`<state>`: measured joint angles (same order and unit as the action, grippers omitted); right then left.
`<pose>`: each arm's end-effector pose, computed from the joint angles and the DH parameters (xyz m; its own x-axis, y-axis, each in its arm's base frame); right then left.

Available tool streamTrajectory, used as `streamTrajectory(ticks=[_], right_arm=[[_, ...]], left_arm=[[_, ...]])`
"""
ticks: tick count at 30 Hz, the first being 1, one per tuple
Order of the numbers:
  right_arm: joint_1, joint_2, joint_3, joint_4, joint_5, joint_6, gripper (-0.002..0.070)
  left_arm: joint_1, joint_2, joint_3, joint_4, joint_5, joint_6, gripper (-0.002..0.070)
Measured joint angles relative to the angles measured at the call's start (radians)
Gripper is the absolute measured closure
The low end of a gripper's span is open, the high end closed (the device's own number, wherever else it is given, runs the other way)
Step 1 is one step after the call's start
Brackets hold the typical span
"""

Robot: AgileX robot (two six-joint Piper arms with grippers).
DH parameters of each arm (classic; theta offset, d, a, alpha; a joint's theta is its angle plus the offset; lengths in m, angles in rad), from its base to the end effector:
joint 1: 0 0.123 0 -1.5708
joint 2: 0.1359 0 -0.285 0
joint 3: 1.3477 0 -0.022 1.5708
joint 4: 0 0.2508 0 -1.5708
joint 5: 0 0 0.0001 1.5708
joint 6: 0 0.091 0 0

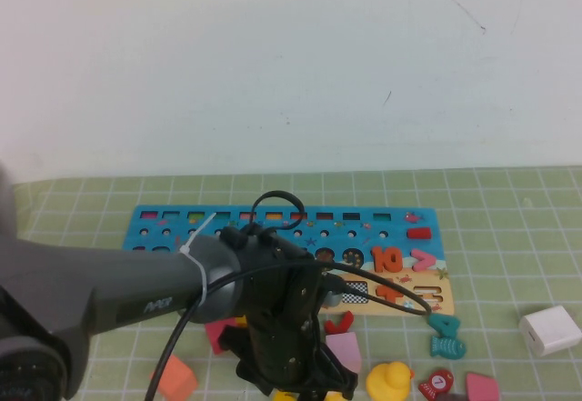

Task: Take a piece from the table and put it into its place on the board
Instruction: Pick up the "number 6"

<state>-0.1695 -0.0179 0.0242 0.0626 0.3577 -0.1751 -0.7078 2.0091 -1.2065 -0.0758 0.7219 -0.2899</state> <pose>0.0523 -0.0069 0.1738 -0.2841 -0.0692 -0.9563 0.1157 0.9876 -0.1059 0.2787 -0.2445 0.1243 -0.9305 0.3494 -0.1096 0.3596 0.9285 -0.0924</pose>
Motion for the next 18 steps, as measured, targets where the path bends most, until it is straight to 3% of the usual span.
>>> streamTrajectory(ticks=[18], right_arm=[[0.0, 0.0, 0.0, 0.0, 0.0, 0.0, 0.0678]], left_arm=[[0.0, 0.052, -0.002, 0.046, 0.022, -0.016, 0.0257]])
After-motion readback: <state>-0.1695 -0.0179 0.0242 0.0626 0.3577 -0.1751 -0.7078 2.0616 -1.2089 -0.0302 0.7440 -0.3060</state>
